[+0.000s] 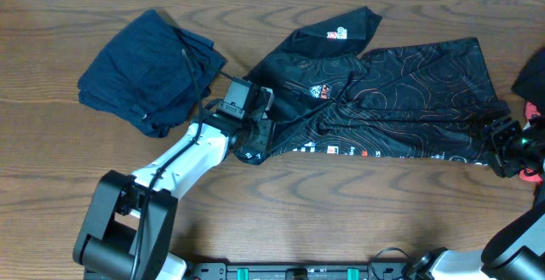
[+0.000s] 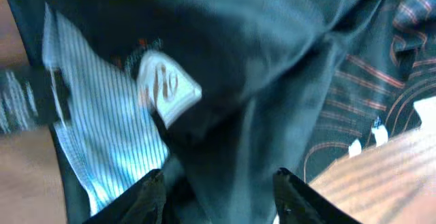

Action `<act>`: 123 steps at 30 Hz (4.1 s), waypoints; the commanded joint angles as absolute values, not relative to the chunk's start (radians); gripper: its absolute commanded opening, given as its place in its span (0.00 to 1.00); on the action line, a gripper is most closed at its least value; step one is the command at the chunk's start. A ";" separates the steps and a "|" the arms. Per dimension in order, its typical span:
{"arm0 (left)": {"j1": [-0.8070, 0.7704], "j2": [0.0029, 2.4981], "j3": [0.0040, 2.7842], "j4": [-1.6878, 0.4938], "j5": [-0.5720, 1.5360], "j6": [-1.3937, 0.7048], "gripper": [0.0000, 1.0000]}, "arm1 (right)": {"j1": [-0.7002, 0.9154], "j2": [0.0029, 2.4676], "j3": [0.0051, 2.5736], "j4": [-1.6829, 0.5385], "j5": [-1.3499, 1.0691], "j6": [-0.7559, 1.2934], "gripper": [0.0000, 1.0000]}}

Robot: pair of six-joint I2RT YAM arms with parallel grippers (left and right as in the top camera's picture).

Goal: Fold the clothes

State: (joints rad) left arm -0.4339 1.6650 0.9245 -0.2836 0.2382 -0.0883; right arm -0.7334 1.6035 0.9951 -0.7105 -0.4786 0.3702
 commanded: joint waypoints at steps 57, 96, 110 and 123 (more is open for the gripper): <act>-0.378 1.708 1.114 -0.075 0.189 0.164 0.06 | -0.724 1.606 1.004 -0.700 -0.490 0.344 0.65; -0.376 1.771 1.110 -0.371 0.178 -0.002 0.28 | -0.724 1.606 1.004 -0.712 -0.482 0.342 0.68; -0.376 1.902 1.110 -0.372 0.272 -0.005 0.19 | -0.724 1.606 1.004 -0.759 -0.483 0.335 0.68; -0.374 1.858 1.185 -0.355 0.107 0.026 0.06 | -0.724 1.606 1.004 -0.759 -0.402 0.335 0.68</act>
